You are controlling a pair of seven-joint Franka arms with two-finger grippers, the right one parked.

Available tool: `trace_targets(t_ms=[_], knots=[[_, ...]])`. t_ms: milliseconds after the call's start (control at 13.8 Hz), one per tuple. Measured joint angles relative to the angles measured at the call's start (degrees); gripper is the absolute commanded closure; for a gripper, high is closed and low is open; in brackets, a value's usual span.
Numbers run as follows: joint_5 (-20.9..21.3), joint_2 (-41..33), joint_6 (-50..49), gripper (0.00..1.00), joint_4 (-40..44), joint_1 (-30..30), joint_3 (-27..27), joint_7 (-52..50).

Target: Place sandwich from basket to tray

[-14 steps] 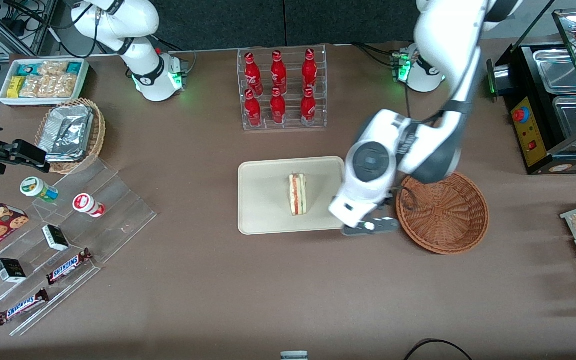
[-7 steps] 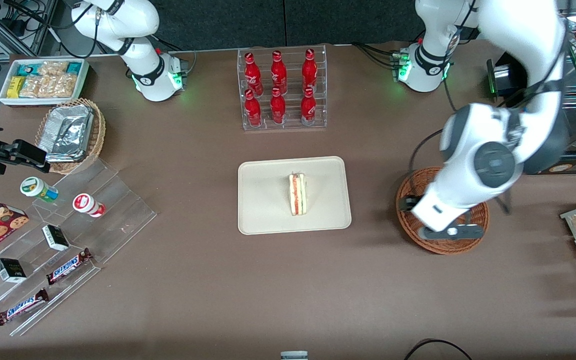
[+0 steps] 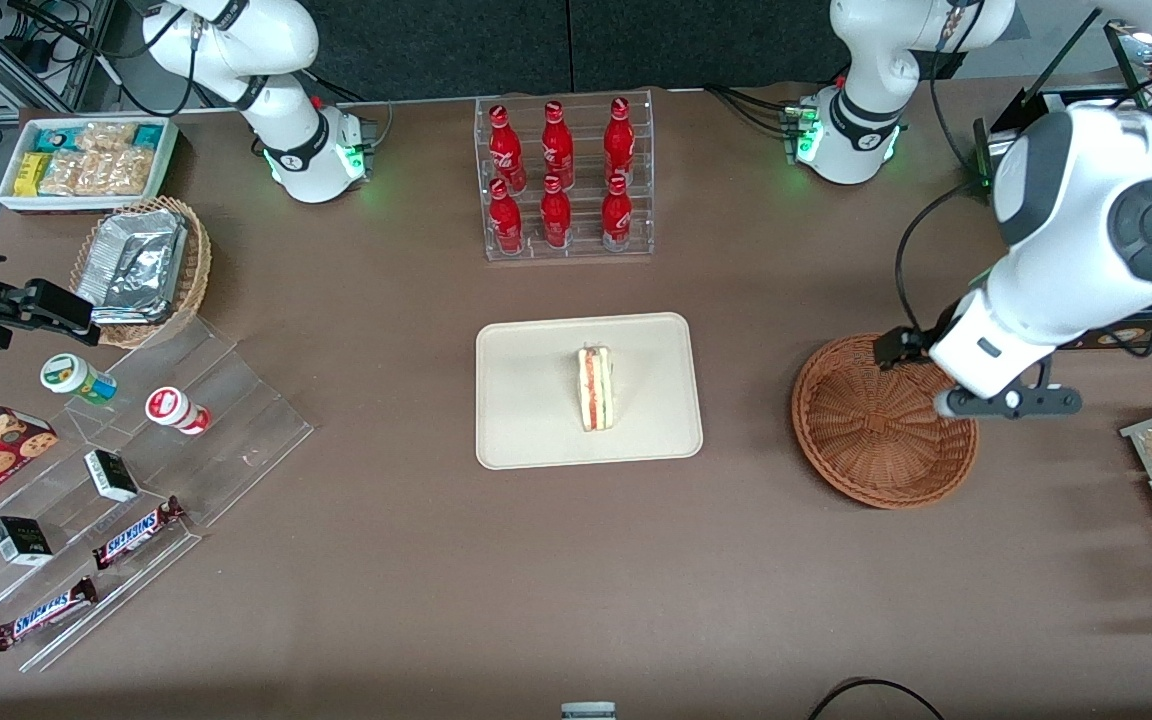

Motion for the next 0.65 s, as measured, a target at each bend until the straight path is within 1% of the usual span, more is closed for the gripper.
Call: trace_targets(t_ms=[145, 435, 653], knots=[[0.0, -2.5, -3.2, 0.00, 0.0, 2.3, -0.9, 0.4], [0.0, -7.5, -10.1, 0.00, 0.0, 9.8, -6.2, 3.2], [0.0, -9.0, -14.0, 0.00, 1.4, 11.5, -7.7, 3.5]])
